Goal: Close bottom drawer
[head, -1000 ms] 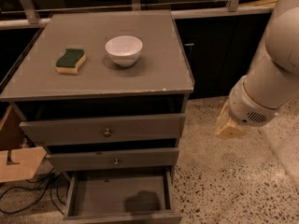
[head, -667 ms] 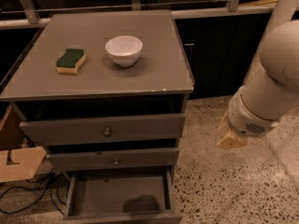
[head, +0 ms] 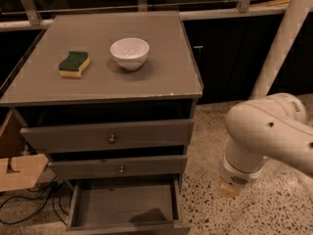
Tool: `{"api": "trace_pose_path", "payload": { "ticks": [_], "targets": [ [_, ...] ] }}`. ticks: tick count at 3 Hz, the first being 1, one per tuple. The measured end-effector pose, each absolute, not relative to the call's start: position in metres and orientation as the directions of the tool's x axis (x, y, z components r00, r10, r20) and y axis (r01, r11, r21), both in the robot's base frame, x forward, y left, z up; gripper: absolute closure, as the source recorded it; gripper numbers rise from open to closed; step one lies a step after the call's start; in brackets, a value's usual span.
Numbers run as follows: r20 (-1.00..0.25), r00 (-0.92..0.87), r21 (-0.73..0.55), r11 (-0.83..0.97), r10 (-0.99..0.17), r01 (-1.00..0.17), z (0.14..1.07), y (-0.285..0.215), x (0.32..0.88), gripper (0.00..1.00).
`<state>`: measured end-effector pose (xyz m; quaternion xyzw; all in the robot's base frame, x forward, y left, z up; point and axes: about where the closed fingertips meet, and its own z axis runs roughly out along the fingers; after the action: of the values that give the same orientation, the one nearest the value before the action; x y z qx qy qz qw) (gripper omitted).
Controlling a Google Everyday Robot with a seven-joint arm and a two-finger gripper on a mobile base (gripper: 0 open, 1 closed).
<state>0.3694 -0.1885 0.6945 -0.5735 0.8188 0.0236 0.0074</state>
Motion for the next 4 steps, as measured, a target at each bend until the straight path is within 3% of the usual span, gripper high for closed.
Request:
{"api": "trace_pose_path", "payload": {
  "ticks": [2,4],
  "targets": [
    [0.012,-0.377,0.060,0.377,-0.926,-0.924,0.649,-0.193,0.371,1.00],
    [0.038,-0.397,0.137,0.398,-0.917,-0.907,0.585,-0.168,0.334,1.00]
  ]
}}
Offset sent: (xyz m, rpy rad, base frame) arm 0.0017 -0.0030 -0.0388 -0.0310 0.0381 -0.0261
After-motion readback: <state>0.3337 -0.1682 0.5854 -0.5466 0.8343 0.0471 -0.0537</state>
